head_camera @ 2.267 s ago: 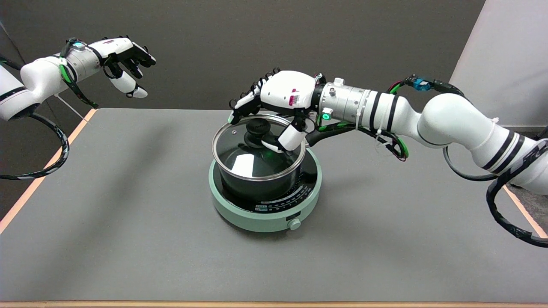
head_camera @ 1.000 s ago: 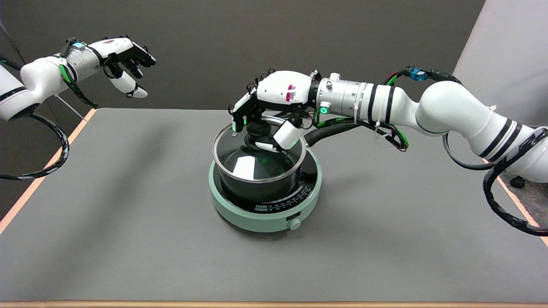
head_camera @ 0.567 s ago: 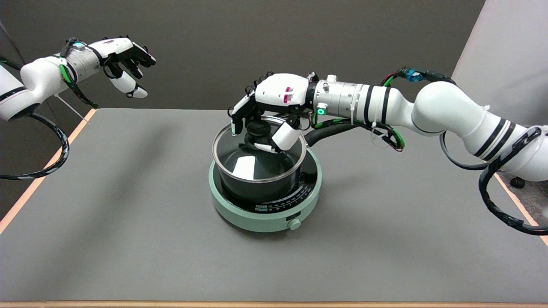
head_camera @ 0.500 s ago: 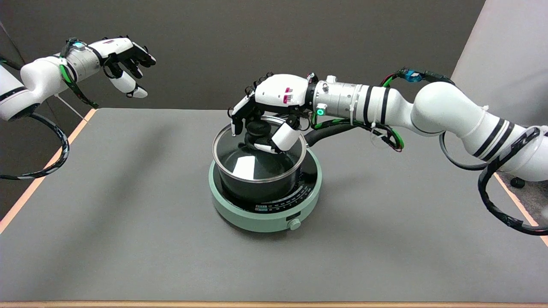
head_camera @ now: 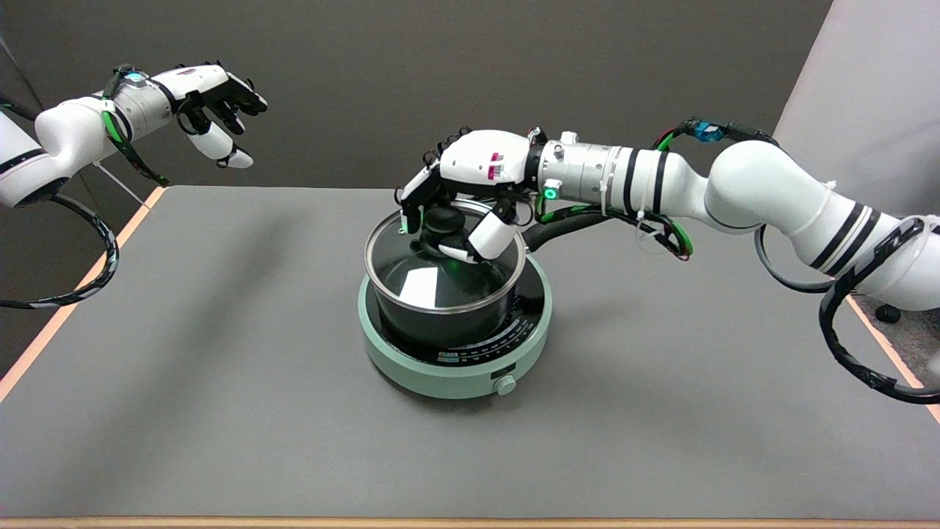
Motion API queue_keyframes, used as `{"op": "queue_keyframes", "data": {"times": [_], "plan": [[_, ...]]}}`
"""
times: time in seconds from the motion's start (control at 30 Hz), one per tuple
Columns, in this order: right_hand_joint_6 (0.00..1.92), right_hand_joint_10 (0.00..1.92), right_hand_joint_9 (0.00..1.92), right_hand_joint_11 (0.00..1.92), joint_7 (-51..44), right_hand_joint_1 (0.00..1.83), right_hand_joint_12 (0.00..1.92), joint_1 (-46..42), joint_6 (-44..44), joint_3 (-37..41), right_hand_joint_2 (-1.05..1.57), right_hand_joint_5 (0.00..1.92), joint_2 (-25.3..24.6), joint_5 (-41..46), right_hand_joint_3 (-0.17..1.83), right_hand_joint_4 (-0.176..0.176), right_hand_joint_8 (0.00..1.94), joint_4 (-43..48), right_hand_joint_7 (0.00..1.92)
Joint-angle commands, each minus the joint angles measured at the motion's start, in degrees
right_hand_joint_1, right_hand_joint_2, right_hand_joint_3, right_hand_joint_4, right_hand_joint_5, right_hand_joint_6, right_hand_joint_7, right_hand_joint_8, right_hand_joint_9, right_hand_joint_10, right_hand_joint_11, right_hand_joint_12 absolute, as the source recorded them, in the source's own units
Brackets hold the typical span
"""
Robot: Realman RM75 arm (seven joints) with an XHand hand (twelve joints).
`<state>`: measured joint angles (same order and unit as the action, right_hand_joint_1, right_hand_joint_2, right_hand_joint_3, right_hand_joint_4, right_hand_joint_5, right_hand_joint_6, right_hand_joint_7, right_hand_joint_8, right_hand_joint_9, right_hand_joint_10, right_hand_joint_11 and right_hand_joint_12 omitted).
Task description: Pick up the pot lid.
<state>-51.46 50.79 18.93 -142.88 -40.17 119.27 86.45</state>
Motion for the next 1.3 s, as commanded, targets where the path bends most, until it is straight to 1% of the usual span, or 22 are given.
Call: {"op": "queue_keyframes", "data": {"times": [0.03, 0.63, 0.8, 0.83, 0.9, 0.93, 0.97, 1.03, 1.07, 1.1, 1.13, 1.17, 1.2, 1.23, 1.3], "plan": [[0.67, 0.7, 0.83, 0.59, -0.1, 0.95, 1.2, 0.4, 0.2, 0.3, 0.64, 0.7, 1.5, -0.1, 0.97, 0.176, 0.41, -0.3, 0.87], [0.68, 0.7, 0.83, 0.59, -0.1, 0.97, 1.2, 0.6, 0.4, 0.3, 0.64, 0.7, 1.6, -0.1, 0.97, 0.176, 0.41, -1.4, 0.87], [0.78, 0.73, 0.85, 0.6, -0.1, 1.01, 1.2, 0.6, 0.1, 0.2, 0.66, 0.72, 1.6, -0.1, 0.95, 0.176, 0.5, -1.4, 0.9], [0.81, 0.74, 0.85, 0.6, -0.1, 1.05, 1.19, 0.6, 0.0, 0.2, 0.67, 0.73, 1.6, -0.1, 0.91, 0.176, 0.51, -1.4, 0.92], [0.89, 0.8, 0.86, 0.62, -0.2, 1.08, 1.22, 0.6, 0.0, 0.2, 0.68, 0.73, 1.6, -0.1, 0.92, 0.176, 0.6, -1.4, 0.93], [0.94, 0.87, 0.87, 0.63, -0.2, 1.23, 1.21, 0.6, 0.0, 0.2, 0.85, 0.74, 1.6, -0.1, 0.58, 0.176, 0.89, -1.4, 0.93], [1.01, 0.98, 0.87, 0.65, -0.2, 1.36, 1.22, 0.6, 0.0, 0.2, 0.97, 0.75, 1.5, -0.1, 0.32, 0.176, 1.13, -1.4, 0.94], [1.09, 1.11, 0.86, 0.66, -0.2, 1.36, 1.23, 0.8, -0.1, 0.2, 0.92, 0.76, 1.5, 0.2, 0.4, 0.176, 1.15, -1.4, 0.94], [1.14, 1.21, 0.85, 0.67, -0.2, 1.36, 1.24, 0.8, -0.1, 0.2, 0.9, 0.75, 1.5, 0.2, 0.46, 0.176, 1.19, -1.4, 0.93], [1.21, 1.32, 0.82, 0.68, -0.2, 1.36, 1.23, 0.8, -0.2, 0.2, 0.88, 0.72, 1.5, 0.2, 0.55, 0.176, 1.28, -1.4, 0.9], [1.3, 1.43, 0.78, 0.69, -0.2, 1.34, 1.17, 0.9, -0.2, 0.2, 0.89, 0.67, 1.5, 0.3, 0.61, 0.176, 1.41, -1.4, 0.83], [1.37, 1.5, 0.77, 0.67, -0.2, 1.35, 1.2, 0.9, -0.2, 0.2, 0.87, 0.63, 1.5, 0.4, 0.65, 0.176, 1.4, -1.4, 0.85], [1.38, 1.53, 0.75, 0.68, -0.2, 1.34, 1.16, 0.9, -0.2, 0.1, 0.9, 0.61, 1.5, 0.4, 0.65, 0.176, 1.48, -1.4, 0.8], [1.49, 1.6, 0.75, 0.65, -0.2, 1.34, 1.25, 0.9, -0.2, 0.1, 0.86, 0.59, 1.4, 0.4, 0.7, 0.176, 1.46, -1.4, 0.82], [1.51, 1.64, 0.74, 0.64, -0.2, 1.34, 1.29, 1.0, -0.2, 0.1, 0.86, 0.59, 1.4, 0.4, 0.71, 0.176, 1.47, -1.4, 0.82]]}}
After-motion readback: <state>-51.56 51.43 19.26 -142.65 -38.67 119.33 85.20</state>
